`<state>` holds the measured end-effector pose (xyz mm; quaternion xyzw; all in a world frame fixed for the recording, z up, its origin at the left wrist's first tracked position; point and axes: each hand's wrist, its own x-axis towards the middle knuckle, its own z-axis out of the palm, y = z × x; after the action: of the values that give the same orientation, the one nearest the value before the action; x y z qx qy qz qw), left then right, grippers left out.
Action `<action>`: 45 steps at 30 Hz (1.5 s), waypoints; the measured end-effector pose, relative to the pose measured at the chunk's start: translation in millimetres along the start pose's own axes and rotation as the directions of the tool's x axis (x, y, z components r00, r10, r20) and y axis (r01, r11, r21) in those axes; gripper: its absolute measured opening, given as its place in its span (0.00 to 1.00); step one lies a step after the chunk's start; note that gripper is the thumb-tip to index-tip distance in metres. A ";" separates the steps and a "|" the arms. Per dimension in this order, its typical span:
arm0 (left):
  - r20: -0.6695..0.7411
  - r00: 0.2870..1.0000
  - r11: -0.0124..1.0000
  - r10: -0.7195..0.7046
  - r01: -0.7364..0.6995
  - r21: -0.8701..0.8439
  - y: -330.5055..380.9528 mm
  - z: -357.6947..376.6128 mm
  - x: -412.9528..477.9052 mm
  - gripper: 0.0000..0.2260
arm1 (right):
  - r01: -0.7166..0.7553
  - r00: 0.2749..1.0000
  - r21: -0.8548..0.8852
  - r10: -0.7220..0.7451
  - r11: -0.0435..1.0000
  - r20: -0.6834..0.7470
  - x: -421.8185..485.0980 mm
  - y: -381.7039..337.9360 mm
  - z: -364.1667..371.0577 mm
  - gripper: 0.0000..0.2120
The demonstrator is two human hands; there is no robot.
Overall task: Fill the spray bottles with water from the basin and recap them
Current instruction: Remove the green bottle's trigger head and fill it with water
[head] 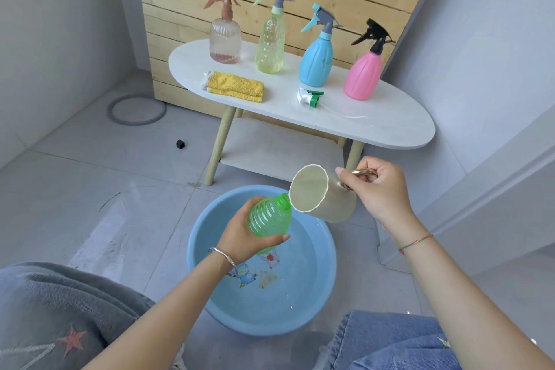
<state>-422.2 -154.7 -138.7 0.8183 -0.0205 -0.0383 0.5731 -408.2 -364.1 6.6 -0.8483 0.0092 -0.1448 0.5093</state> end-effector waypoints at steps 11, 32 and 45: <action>0.011 1.000 1.000 0.008 -0.008 0.012 -1.5 1.6 -0.7 0.32 | 0.088 0.996 -0.071 -0.088 0.994 -0.008 3.1 0.1 -1.7 0.20; 0.011 1.000 1.000 -0.002 0.002 -0.002 -6.7 4.7 -0.9 0.32 | 0.202 0.979 -0.190 -0.204 0.961 0.006 4.9 -0.4 1.0 0.20; 0.020 1.000 1.000 -0.007 0.007 -0.015 -9.9 7.0 -1.1 0.31 | 0.269 0.962 -0.233 -0.272 0.934 0.021 6.0 2.5 3.5 0.19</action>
<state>-423.9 -157.7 -150.3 0.8137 -0.0231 -0.0489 0.5788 -401.2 -363.3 4.3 -0.8946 -0.0879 -0.2162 0.3812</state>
